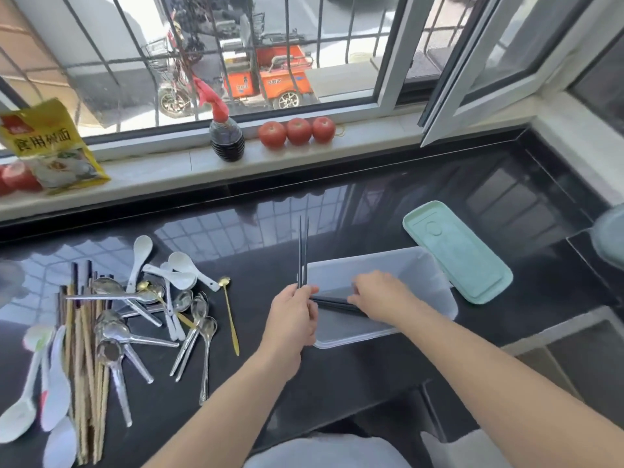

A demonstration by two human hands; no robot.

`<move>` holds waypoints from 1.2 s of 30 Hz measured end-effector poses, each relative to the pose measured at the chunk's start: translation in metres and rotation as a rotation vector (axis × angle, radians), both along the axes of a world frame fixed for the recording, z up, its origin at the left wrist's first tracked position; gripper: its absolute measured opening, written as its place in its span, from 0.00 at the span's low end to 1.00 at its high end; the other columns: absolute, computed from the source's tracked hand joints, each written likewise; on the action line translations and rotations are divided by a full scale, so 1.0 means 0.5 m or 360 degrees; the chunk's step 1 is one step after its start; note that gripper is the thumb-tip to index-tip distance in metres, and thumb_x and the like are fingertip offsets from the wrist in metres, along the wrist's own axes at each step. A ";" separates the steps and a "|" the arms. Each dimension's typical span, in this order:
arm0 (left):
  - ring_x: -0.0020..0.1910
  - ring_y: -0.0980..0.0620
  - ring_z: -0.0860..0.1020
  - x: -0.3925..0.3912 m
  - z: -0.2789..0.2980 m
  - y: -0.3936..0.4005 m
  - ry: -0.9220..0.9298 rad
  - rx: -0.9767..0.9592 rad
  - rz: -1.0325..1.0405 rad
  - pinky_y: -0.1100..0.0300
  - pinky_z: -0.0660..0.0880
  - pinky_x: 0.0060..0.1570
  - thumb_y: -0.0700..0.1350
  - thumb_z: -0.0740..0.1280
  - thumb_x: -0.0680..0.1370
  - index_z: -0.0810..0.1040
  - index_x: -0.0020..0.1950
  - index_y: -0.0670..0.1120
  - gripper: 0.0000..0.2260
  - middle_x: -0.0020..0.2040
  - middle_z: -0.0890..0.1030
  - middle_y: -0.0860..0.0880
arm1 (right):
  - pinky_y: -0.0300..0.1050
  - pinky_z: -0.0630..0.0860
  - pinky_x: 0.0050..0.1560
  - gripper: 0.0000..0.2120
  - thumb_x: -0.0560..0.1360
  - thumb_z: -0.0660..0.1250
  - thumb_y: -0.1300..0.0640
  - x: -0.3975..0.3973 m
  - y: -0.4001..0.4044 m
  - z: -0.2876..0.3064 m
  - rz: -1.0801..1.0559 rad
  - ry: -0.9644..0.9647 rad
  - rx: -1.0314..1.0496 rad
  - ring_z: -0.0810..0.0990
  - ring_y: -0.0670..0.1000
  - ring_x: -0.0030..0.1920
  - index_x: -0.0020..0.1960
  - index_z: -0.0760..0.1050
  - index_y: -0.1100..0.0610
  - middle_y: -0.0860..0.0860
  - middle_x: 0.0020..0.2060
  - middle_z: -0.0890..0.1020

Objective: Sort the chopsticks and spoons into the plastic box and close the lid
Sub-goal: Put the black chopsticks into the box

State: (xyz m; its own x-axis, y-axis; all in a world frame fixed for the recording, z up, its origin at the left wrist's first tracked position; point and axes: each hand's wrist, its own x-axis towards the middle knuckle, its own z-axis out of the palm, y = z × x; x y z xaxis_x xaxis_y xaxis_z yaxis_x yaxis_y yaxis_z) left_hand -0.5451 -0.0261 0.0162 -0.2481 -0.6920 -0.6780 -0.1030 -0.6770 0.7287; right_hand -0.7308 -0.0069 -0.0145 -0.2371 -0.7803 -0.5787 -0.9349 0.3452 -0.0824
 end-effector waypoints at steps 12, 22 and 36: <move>0.33 0.50 0.77 -0.007 0.040 0.028 0.0234 -0.0168 -0.0443 0.59 0.71 0.31 0.44 0.58 0.86 0.82 0.55 0.45 0.13 0.43 0.86 0.47 | 0.44 0.79 0.49 0.10 0.82 0.65 0.57 0.130 0.076 0.122 -0.1514 -0.1801 -0.0823 0.85 0.50 0.43 0.48 0.83 0.60 0.53 0.42 0.87; 0.23 0.54 0.59 0.026 0.005 -0.007 0.0059 -0.0045 0.0063 0.64 0.54 0.23 0.44 0.59 0.85 0.80 0.56 0.47 0.10 0.31 0.69 0.49 | 0.45 0.71 0.44 0.10 0.82 0.64 0.52 -0.117 0.054 0.088 0.0190 -0.0214 -0.0958 0.76 0.49 0.41 0.45 0.78 0.54 0.45 0.37 0.76; 0.23 0.53 0.60 0.017 0.005 -0.006 0.0047 0.0026 0.0261 0.63 0.54 0.23 0.40 0.58 0.84 0.75 0.51 0.43 0.07 0.30 0.70 0.49 | 0.50 0.74 0.45 0.13 0.81 0.65 0.49 -0.054 -0.014 -0.070 0.0795 0.0281 0.0179 0.81 0.62 0.52 0.57 0.79 0.58 0.58 0.52 0.82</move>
State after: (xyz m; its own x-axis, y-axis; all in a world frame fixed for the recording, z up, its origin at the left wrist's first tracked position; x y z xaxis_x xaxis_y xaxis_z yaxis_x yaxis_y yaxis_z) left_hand -0.5365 -0.0289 0.0189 -0.1526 -0.7137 -0.6836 0.0313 -0.6948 0.7185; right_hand -0.7578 -0.0141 -0.0493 0.0457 -0.7586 -0.6499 -0.9838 -0.1472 0.1027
